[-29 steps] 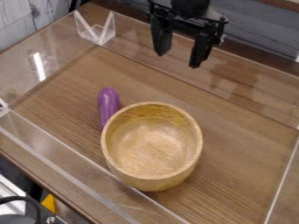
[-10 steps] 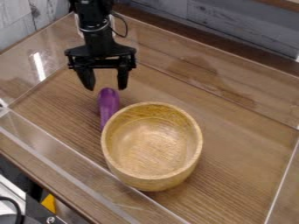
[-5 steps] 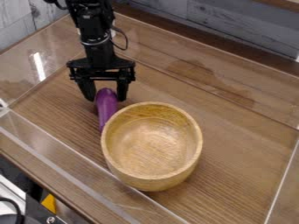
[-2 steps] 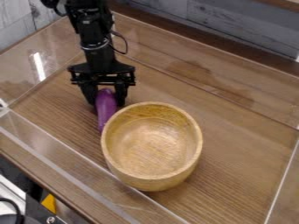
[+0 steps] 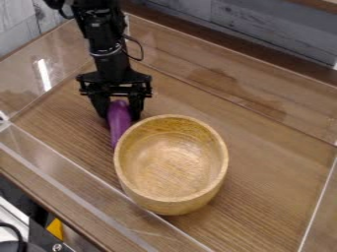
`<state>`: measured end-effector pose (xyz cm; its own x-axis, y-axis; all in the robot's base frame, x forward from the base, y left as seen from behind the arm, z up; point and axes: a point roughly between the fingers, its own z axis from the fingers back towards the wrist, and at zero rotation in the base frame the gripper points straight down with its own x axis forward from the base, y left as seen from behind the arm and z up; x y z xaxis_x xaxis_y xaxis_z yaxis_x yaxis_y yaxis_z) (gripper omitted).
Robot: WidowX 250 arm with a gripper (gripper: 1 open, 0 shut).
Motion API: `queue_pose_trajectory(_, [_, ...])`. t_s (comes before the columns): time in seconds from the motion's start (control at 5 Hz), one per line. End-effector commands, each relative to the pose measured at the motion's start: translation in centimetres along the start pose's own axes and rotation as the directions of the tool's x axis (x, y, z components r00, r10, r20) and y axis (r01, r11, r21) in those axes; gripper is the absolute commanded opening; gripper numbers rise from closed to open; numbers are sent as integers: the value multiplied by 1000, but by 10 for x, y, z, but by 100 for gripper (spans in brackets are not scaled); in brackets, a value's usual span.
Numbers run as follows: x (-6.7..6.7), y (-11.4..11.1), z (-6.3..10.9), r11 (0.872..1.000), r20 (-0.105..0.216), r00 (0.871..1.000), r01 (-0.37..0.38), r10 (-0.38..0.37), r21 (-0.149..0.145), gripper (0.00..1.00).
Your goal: Put the purple eggplant in the brown bowl
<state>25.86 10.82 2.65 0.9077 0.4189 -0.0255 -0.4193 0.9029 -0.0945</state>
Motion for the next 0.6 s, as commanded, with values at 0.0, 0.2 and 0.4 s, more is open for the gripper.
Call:
queue_pose_trajectory(0.0, [3,1,9,1000,22,1000,16,-16,-5,100])
queue_pose_trajectory(0.2, [4,1,9,1000,19,1000,23,-22,-12,0])
queue_pose_trajectory(0.4, [3,0,12,999,12,999,35,-34,-21,100])
